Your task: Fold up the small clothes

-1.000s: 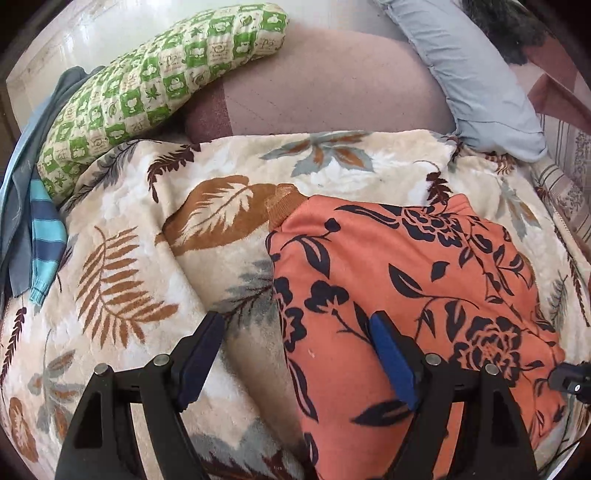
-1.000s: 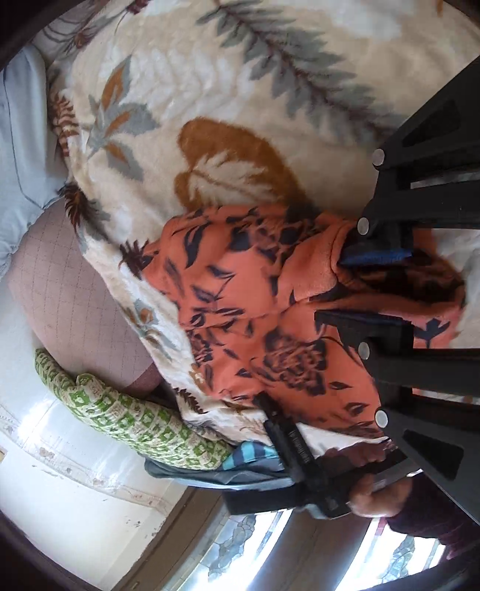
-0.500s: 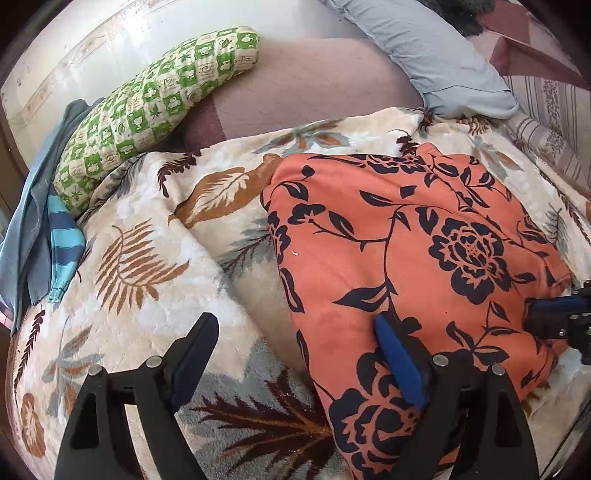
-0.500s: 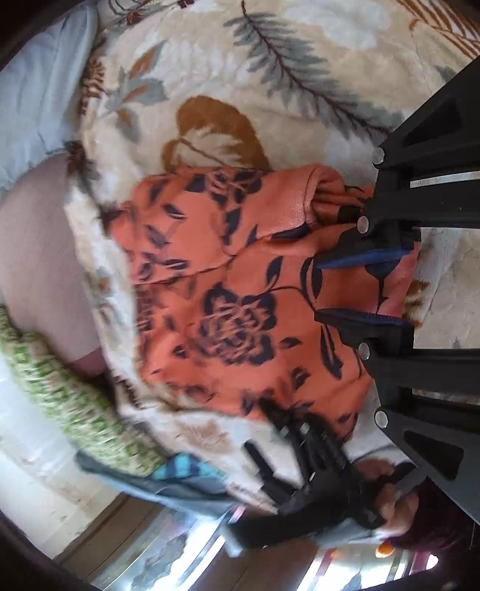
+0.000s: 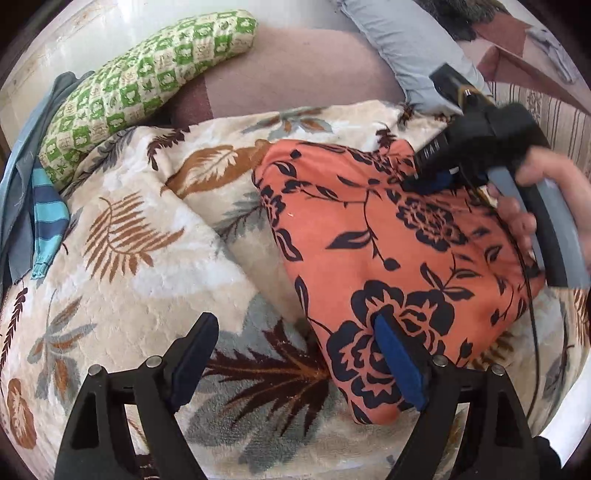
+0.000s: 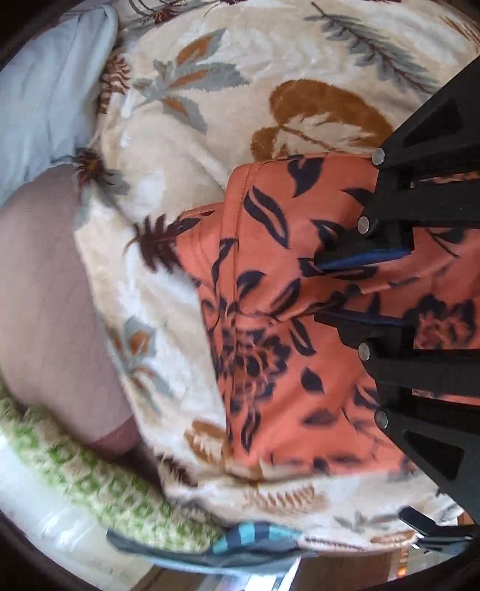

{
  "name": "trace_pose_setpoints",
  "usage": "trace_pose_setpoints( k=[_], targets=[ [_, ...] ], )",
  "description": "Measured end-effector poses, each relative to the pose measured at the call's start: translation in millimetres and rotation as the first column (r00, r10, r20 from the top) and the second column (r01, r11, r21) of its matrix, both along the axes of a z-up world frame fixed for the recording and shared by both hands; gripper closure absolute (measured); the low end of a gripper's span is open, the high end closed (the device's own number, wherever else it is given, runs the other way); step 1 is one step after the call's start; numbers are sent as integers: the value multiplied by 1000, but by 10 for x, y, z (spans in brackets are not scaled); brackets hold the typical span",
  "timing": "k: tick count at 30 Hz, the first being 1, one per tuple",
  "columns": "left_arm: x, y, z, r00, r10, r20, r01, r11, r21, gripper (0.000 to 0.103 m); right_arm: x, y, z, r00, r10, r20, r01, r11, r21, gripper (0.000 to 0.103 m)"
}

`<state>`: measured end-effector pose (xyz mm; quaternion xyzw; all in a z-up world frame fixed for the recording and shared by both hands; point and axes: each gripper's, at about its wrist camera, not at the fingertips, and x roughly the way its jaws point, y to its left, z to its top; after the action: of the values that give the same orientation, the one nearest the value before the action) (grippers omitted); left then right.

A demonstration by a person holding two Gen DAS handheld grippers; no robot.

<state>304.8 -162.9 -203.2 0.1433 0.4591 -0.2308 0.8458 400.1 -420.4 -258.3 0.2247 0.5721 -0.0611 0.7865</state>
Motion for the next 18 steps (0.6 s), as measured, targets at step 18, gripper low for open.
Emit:
trace_pose_setpoints(
  k=[18],
  targets=[
    [17, 172, -80, 1000, -21, -3, 21, 999, -29, 9, 736, 942, 98, 995, 92, 39, -95, 992, 83, 78]
  ],
)
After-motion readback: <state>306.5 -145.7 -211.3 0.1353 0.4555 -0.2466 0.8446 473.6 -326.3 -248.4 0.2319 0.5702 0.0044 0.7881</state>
